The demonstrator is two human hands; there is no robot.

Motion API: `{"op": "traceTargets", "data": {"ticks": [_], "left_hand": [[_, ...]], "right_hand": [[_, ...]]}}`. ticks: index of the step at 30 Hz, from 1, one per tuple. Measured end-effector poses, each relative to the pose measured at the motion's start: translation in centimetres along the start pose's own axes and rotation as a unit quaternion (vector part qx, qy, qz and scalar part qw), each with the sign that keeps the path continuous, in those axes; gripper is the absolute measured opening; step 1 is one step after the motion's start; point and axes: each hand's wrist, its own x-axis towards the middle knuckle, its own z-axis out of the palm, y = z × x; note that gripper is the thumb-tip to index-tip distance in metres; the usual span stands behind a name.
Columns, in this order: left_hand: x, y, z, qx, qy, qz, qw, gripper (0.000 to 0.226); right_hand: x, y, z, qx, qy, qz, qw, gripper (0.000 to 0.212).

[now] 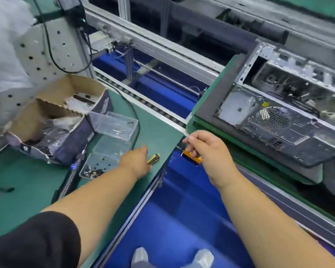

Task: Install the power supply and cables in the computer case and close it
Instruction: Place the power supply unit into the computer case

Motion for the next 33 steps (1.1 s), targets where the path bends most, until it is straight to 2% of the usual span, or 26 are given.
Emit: {"op": "traceTargets", "data": {"ticks": [2,4,10,13,16,21,26,33], "left_hand": [[0.2,0.2,0.2,0.071,-0.002,0.016,0.997,0.048],[0.4,0.0,0.8,0.091,0.005,0.024,0.996,0.039],[0.2,0.6,0.0,0.016,0.024,0.057,0.998,0.02],[-0.8,2.1,-2.6,-0.054,0.064,0.121,0.989,0.016],[-2.4,4.4,-6.1,-0.078,0.121,0.197,0.97,0.014],[-5.3,9.0,-11.2,-0.057,0.213,0.348,0.911,0.021],[-7.1,12.9,-13.5,-0.054,0.255,0.416,0.871,0.026],[-7.6,19.2,-15.1,-0.06,0.267,0.479,0.834,0.031]], "right_hand": [[0.0,0.1,-0.2,0.006,0.014,-0.003,1.0,0.026],[-0.2,0.3,-0.7,0.014,0.018,0.005,1.0,0.028],[-1.0,-0.2,-2.4,-0.017,0.035,0.01,0.999,0.02],[-1.2,-0.9,-3.1,-0.022,0.044,0.003,0.999,0.019],[-1.4,-1.7,-3.8,-0.033,0.063,-0.006,0.997,0.018],[-1.5,-3.2,-5.6,-0.037,0.085,-0.011,0.996,0.013],[-1.6,-4.3,-7.9,-0.031,0.069,0.005,0.997,0.005],[-2.4,-5.3,-12.9,-0.068,0.08,-0.001,0.995,0.02]]}}
